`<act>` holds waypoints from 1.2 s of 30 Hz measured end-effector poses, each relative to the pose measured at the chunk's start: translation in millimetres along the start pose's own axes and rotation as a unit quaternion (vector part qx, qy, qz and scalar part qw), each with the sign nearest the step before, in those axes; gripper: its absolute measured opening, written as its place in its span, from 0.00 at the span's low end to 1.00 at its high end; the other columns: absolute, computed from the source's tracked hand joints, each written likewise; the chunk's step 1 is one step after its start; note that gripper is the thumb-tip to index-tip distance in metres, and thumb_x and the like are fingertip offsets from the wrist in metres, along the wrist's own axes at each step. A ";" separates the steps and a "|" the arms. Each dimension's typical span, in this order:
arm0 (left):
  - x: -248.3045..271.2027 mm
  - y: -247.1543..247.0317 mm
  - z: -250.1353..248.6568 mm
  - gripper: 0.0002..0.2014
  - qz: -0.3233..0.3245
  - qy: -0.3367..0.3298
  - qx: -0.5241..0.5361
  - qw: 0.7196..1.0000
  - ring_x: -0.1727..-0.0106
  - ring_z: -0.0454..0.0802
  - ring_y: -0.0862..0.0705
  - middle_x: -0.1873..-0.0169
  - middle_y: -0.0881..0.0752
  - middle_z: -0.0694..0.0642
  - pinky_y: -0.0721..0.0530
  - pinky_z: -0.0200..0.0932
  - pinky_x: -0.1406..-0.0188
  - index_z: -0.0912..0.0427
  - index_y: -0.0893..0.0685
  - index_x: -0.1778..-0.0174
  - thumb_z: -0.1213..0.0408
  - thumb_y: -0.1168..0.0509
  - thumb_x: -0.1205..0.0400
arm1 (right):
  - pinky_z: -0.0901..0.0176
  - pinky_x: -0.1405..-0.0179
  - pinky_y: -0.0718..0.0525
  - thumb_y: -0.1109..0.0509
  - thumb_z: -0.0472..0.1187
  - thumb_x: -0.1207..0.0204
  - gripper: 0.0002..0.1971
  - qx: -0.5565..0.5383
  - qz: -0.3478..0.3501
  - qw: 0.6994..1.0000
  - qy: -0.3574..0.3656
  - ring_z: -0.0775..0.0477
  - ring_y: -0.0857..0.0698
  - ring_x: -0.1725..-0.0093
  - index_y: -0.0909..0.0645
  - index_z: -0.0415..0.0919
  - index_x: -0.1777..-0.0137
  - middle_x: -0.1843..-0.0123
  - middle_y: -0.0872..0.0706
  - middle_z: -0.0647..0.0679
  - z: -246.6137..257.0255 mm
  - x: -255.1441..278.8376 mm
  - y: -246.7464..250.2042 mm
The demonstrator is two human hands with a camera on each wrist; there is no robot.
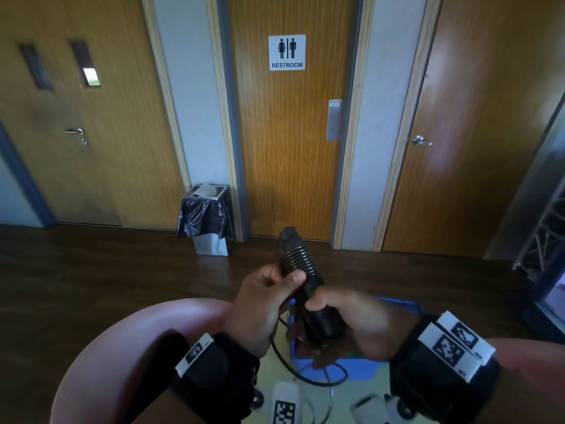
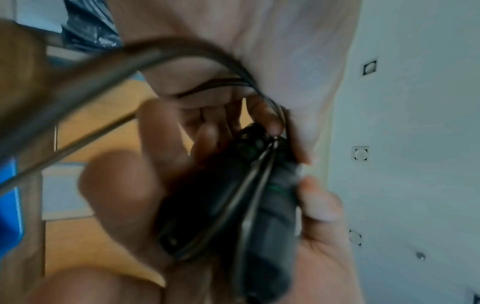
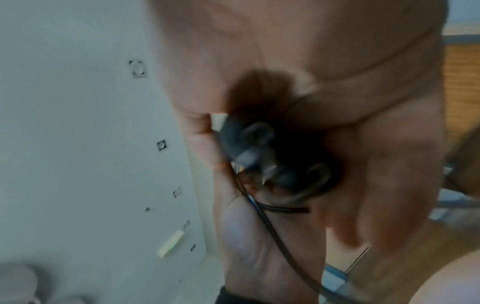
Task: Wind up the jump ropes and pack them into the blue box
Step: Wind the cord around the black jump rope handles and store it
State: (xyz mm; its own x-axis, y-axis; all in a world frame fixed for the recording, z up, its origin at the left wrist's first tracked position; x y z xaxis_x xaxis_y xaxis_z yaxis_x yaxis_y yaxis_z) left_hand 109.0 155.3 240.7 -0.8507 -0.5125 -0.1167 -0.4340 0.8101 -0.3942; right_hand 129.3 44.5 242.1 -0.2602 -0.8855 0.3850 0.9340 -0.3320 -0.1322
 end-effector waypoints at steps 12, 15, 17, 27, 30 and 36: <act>-4.8 -7.6 18.7 0.27 0.106 0.104 -0.045 0.988 0.67 0.60 0.26 0.73 0.29 0.62 0.20 0.53 0.56 0.59 0.27 0.76 0.42 0.26 0.26 | 0.40 0.58 0.11 0.23 0.36 0.26 0.05 0.095 -0.217 0.967 0.088 0.39 0.12 0.64 0.14 0.35 0.53 0.63 0.11 0.38 21.2 13.3 50.8; -1.7 -7.2 22.8 0.20 0.107 0.126 -0.014 0.986 0.65 0.58 0.22 0.69 0.27 0.63 0.18 0.49 0.61 0.60 0.26 0.74 0.52 0.29 0.23 | 0.51 0.65 0.13 0.24 0.36 0.25 0.06 0.101 -0.202 0.970 0.092 0.42 0.13 0.65 0.14 0.34 0.51 0.63 0.11 0.40 22.1 17.6 49.6; 2.6 -10.2 24.6 0.15 0.109 0.138 0.009 0.984 0.60 0.61 0.19 0.63 0.24 0.67 0.15 0.52 0.60 0.60 0.21 0.73 0.56 0.26 0.26 | 0.54 0.67 0.14 0.24 0.36 0.24 0.07 0.086 -0.197 0.972 0.090 0.41 0.13 0.64 0.14 0.33 0.50 0.62 0.12 0.40 20.3 18.8 49.8; 8.7 -22.2 23.5 0.19 0.069 0.051 -0.070 0.994 0.72 0.50 0.15 0.71 0.15 0.62 0.17 0.38 0.72 0.68 0.17 0.62 0.53 0.30 0.20 | 0.51 0.66 0.17 0.24 0.43 0.32 0.18 -0.065 -0.073 0.992 0.076 0.36 0.15 0.66 0.19 0.31 0.47 0.60 0.14 0.31 4.7 27.6 40.7; 6.6 -32.4 22.2 0.23 0.061 0.017 -0.074 0.995 0.69 0.58 0.15 0.70 0.15 0.67 0.18 0.45 0.66 0.70 0.16 0.61 0.48 0.27 0.22 | 0.53 0.69 0.16 0.25 0.42 0.28 0.17 -0.113 -0.039 0.990 0.076 0.37 0.15 0.67 0.21 0.30 0.47 0.60 0.15 0.32 2.2 33.8 42.9; 11.2 -85.6 27.9 0.25 0.122 0.014 0.035 0.992 0.81 0.57 0.18 0.80 0.21 0.67 0.20 0.42 0.74 0.68 0.25 0.67 0.48 0.26 0.23 | 0.56 0.70 0.18 0.28 0.50 0.30 0.19 -0.184 0.078 0.977 0.080 0.41 0.14 0.67 0.13 0.33 0.51 0.60 0.14 0.38 -0.6 48.6 54.2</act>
State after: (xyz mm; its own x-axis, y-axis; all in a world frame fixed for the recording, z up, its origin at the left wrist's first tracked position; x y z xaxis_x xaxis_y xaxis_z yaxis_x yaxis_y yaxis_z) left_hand 144.9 72.3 247.7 -0.9362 -0.2942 -0.1923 -0.1925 0.8870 -0.4198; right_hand 167.2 -16.7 253.1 -0.1842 -0.9643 0.1905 0.8216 -0.2574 -0.5086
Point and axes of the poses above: each hand's wrist, its own x-axis away from the middle knuckle, its own y-axis out of the back of the hand, z = x × y, the point moved 9 cm from there along -x, towards the middle knuckle
